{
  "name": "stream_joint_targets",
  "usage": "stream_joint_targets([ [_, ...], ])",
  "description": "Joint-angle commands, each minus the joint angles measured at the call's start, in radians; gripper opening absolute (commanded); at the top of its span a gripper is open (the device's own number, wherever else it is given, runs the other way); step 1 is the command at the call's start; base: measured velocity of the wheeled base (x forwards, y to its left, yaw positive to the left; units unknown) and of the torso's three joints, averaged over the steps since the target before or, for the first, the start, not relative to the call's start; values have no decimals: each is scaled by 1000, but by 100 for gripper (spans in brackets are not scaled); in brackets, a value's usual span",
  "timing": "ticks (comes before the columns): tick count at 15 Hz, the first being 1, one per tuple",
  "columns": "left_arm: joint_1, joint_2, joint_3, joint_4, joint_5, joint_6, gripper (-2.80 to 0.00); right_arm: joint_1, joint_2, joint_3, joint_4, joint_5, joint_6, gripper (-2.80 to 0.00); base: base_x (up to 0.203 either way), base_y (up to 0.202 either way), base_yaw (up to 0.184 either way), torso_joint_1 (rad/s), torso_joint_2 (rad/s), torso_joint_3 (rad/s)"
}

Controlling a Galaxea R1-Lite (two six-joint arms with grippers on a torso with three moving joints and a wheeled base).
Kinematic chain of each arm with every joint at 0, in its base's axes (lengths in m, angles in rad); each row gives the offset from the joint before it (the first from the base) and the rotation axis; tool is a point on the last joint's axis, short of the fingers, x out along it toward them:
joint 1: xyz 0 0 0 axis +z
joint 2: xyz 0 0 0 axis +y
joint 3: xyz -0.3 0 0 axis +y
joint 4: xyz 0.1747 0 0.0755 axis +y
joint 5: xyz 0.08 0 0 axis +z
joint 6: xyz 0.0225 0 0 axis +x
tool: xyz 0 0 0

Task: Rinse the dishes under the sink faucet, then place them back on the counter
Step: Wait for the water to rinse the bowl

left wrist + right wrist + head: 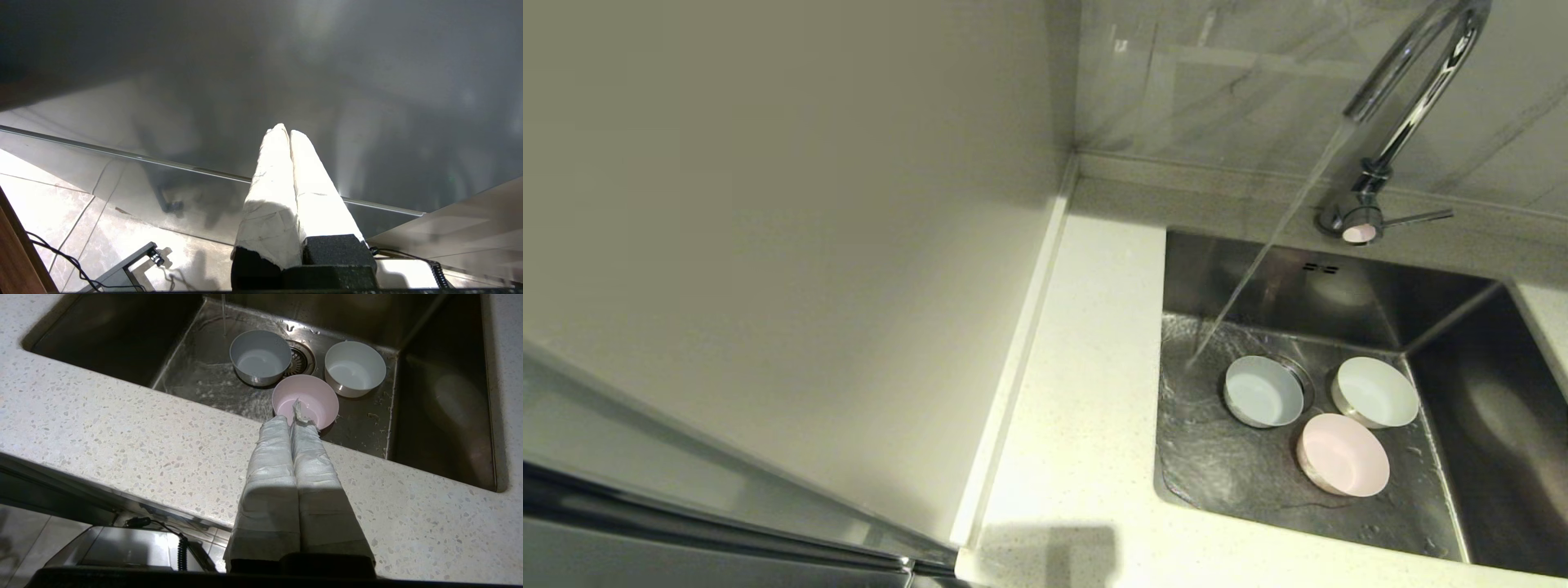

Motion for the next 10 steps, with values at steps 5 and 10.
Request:
stream_joint_targets([
  [5, -1, -3, 0, 0, 1, 0, -280, 0, 1, 0, 0, 0, -1, -280, 0, 0, 0, 0, 0, 0],
  [10, 0, -3, 0, 0, 1, -1, -280, 0, 1, 0, 0, 0, 0, -280, 0, 0, 0, 0, 0, 0],
])
